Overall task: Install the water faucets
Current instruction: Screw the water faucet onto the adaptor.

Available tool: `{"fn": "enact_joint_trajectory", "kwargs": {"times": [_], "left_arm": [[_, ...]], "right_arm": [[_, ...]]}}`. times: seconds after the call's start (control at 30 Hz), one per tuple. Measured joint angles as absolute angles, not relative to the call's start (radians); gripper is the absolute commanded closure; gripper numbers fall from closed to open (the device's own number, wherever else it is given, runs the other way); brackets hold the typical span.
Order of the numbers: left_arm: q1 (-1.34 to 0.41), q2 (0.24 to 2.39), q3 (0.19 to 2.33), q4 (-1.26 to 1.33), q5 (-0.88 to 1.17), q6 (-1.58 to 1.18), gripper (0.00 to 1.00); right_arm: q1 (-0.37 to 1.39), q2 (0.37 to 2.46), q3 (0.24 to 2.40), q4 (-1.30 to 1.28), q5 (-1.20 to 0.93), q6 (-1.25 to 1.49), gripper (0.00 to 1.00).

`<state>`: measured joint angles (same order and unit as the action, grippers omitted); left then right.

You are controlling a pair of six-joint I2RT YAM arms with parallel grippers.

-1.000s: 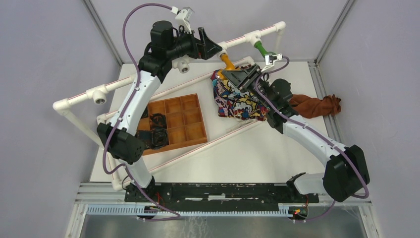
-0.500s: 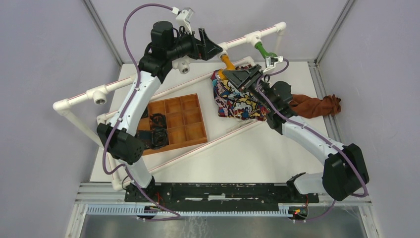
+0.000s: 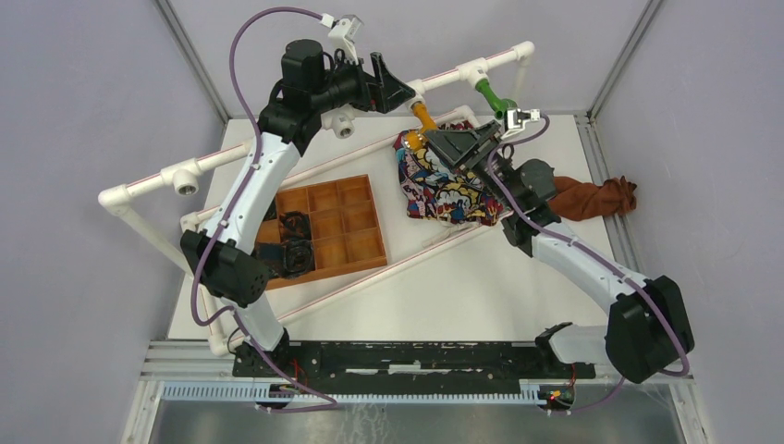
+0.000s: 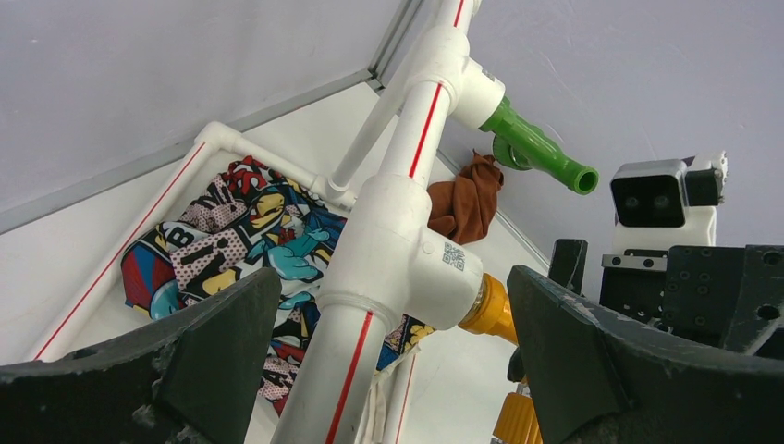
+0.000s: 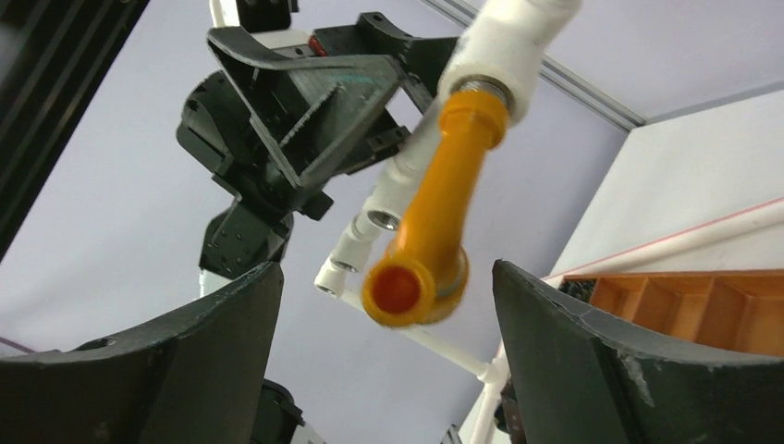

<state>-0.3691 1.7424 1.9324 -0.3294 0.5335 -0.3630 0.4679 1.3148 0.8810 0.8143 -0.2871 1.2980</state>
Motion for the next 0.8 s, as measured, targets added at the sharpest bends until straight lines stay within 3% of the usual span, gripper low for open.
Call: {"fn": "enact_joint_trajectory", "kwargs": {"times": [0.2,0.43,0.57,0.8], "left_arm": [[-0.369,1.742,1.935,-0.333,0.533,-0.363,0.00],[-0.369,1.742,1.940,-0.346,0.533,-0.363,0.00],[-0.369,1.742,1.950,-0.362,0.533,-0.363,0.00],[-0.369,1.773,2.023,-0.457,0.532,-0.363,0.00]], "right_arm": [[0.424,1.238,0.769,0.799,-0.289,1.291,0.02],[0.365,1.093,0.709,0.658,-0.284,1.135,0.02],[0.353,0.982,0.794,0.452,-0.263,0.813,0.02],[0.495,0.974,1.239,0.099,-0.174,0.026,0.02]]}}
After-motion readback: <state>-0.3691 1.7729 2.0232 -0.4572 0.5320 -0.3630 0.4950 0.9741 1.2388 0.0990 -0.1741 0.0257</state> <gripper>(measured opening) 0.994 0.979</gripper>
